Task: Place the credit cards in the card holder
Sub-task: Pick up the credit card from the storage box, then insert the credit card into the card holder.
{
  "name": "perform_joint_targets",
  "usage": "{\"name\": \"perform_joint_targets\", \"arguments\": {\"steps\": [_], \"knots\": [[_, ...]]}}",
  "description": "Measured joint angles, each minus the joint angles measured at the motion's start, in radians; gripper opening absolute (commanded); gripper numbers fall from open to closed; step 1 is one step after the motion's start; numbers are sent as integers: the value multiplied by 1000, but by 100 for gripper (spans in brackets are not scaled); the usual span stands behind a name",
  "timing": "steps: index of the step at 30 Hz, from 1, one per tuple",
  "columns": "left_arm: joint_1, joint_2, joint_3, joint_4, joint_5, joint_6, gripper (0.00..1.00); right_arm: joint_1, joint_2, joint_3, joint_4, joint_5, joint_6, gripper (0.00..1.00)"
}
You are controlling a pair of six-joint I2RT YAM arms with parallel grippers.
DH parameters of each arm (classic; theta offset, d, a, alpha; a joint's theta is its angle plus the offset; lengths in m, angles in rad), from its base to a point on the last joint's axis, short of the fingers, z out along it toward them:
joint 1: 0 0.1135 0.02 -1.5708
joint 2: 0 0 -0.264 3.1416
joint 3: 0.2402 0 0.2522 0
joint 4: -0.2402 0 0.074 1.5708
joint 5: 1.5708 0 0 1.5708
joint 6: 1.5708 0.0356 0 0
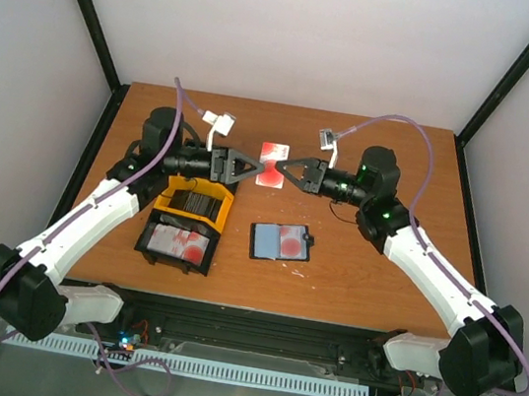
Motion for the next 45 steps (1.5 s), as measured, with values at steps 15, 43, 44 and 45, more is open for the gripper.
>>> {"name": "perform_joint_targets", "arguments": {"steps": [15,43,44,45], "knots": [[-194,279,-53,-374,-536,146,70,-92,117,-146,-581,150,-402,3],[-212,554,-62,-413,-593,146,32,-121,395,-234,-351,140,-447,3],[-212,557,-62,-412,-591,146,30,-121,397,-241,-338,134,-444,3],[-212,558,-61,-413,-590,146,27,-121,399,-249,-323,126,-440,3]]}}
